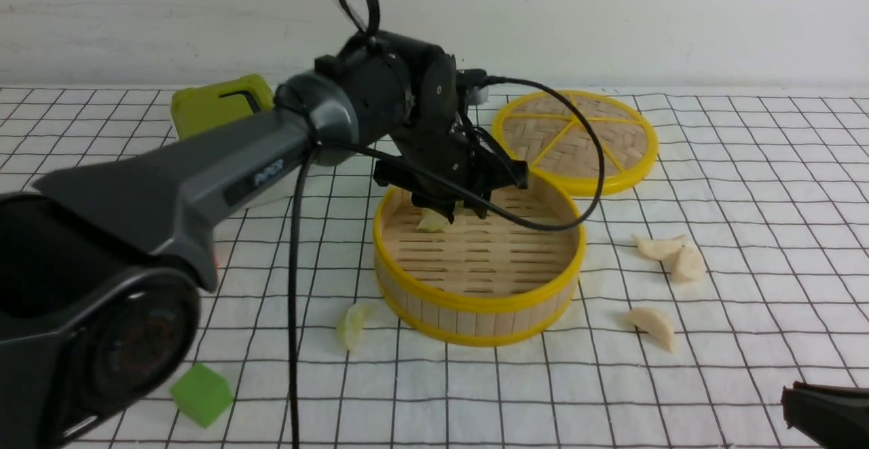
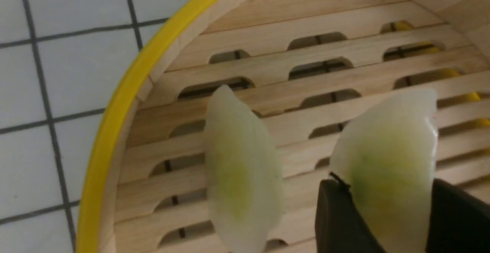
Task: Put the dumplings into the steamer on the table with the white tablecloth.
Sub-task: 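Place the dumpling into the bamboo steamer basket with the left gripper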
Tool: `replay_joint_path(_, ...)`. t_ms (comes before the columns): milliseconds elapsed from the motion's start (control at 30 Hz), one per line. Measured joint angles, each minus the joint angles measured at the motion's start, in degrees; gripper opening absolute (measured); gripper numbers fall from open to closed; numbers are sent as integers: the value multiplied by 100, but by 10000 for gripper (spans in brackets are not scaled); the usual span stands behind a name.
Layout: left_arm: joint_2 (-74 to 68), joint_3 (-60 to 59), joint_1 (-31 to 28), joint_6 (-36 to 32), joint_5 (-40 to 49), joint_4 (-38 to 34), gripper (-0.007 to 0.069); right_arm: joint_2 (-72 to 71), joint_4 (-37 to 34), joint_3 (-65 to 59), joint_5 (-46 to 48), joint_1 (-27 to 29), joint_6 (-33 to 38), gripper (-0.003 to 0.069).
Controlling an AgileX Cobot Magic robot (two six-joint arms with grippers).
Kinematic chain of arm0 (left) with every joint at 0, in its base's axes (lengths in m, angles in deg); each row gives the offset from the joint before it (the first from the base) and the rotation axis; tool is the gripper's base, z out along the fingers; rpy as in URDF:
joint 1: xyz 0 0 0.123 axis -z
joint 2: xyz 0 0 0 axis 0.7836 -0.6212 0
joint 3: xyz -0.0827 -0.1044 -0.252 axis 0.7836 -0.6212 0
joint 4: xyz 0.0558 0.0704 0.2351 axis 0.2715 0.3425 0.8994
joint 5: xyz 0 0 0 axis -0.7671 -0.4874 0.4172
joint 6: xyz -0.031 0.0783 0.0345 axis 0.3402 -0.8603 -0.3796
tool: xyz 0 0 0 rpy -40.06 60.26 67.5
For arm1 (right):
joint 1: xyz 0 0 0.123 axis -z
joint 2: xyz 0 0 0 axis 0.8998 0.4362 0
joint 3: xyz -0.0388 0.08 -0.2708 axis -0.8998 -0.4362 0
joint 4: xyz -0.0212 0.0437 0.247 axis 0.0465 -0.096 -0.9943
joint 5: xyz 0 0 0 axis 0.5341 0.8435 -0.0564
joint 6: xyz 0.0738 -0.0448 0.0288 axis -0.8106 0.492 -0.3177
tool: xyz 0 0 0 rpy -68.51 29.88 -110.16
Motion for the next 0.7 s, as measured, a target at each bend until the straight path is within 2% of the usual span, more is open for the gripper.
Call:
replay_joint_path(233, -357, 314, 0, 0, 123, 0, 279, 0, 20, 0, 0, 0, 0, 52)
replay_joint_path(367, -351, 327, 0, 0, 228, -5, 363, 0, 25, 0, 0, 0, 0, 54)
replay_joint_path(467, -248, 499, 0, -6, 848, 52, 437, 6, 25, 0, 0, 0, 0, 54)
replay_joint_path(600, 100, 783, 6, -143, 1605, 417, 438, 6, 39, 0, 0, 0, 0, 54)
replay_joint_path(700, 802, 1014, 0, -461, 2064, 1005, 402, 6, 17, 0, 5, 0, 0, 55)
